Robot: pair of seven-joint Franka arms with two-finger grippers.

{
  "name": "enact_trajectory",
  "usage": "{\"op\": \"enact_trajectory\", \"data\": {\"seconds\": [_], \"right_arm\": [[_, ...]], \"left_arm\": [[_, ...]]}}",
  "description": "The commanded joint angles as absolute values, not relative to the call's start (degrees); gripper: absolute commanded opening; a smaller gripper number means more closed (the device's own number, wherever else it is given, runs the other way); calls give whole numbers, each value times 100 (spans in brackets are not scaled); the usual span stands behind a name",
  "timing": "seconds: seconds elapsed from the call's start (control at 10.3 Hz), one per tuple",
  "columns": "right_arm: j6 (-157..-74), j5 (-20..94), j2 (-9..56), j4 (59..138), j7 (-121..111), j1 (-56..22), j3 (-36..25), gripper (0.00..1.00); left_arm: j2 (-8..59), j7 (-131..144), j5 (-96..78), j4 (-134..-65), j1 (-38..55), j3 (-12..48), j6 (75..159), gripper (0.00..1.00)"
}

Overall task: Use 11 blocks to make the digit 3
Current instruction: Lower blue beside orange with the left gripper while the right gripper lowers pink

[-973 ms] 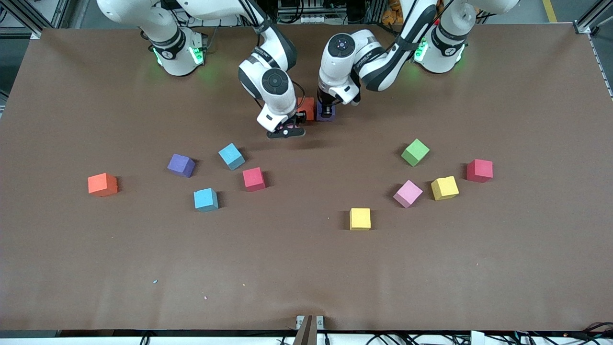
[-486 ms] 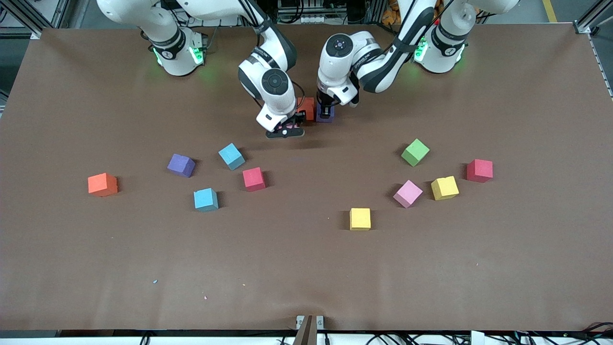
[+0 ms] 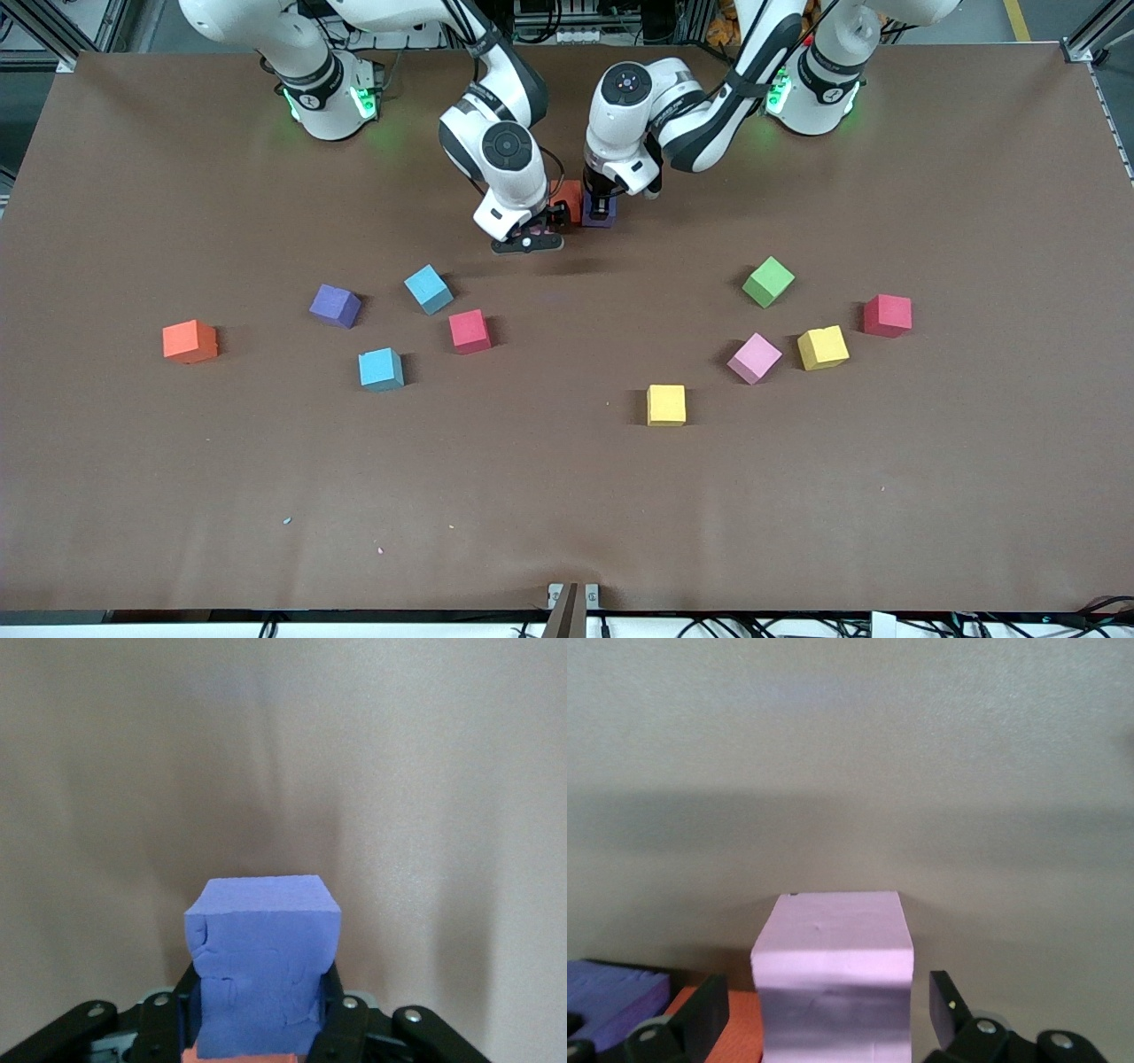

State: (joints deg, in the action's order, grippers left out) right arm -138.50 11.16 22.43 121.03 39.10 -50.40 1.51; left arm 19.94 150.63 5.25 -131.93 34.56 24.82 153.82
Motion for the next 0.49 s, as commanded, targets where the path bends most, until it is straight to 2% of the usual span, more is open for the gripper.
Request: {"op": "enact_trajectory", "data": {"seconds": [0.0, 0.39], "right_arm": [[-13693, 1090, 1890, 12226, 4034, -5045, 123, 100], [-13606, 1081, 1644, 12217, 3894, -4642, 105, 100]], "left_arm": [[2074, 15205, 659, -13140, 3507, 2452, 15398, 0], [2109, 15214, 659, -13140, 3559, 2470, 15390, 0]]}}
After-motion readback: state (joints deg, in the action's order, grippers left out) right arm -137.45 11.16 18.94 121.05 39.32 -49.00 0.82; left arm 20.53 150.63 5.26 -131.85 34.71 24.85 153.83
